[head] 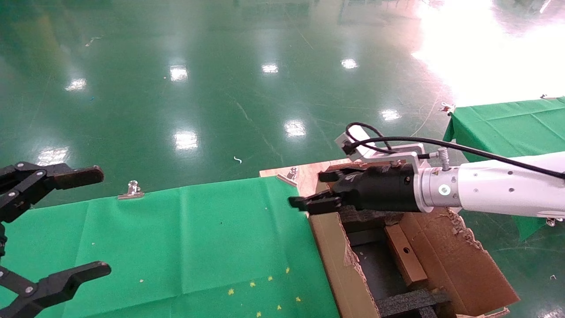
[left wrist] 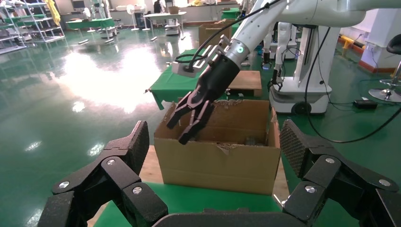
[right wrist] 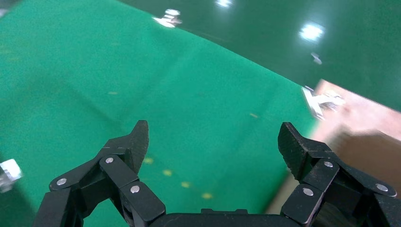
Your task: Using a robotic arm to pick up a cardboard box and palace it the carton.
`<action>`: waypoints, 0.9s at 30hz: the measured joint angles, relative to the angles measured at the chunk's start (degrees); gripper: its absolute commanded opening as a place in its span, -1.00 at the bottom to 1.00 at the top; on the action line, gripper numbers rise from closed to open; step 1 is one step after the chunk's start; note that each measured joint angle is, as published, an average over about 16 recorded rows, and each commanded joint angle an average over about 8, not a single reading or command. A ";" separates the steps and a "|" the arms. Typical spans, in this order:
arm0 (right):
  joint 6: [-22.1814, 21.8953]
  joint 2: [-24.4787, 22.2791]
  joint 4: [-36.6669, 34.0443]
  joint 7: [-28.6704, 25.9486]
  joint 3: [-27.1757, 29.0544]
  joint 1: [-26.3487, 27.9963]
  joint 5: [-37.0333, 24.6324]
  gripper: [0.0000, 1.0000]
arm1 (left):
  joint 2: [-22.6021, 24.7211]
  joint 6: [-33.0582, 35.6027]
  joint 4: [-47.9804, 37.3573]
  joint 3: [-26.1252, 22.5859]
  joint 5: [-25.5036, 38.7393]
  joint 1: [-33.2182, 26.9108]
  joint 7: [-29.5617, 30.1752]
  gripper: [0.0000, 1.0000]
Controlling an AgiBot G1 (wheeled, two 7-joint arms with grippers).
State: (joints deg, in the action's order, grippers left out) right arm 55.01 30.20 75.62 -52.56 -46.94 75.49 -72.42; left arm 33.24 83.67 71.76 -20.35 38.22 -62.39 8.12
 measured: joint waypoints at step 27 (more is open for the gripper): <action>30.23 4.74 -2.00 40.77 30.52 -13.72 30.16 1.00 | -0.01 -0.01 -0.01 -0.01 -0.01 0.00 0.00 1.00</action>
State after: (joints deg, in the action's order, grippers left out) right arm 85.24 34.94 73.62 -11.79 -16.43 61.76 -42.26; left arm 33.24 83.66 71.76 -20.36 38.21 -62.39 8.11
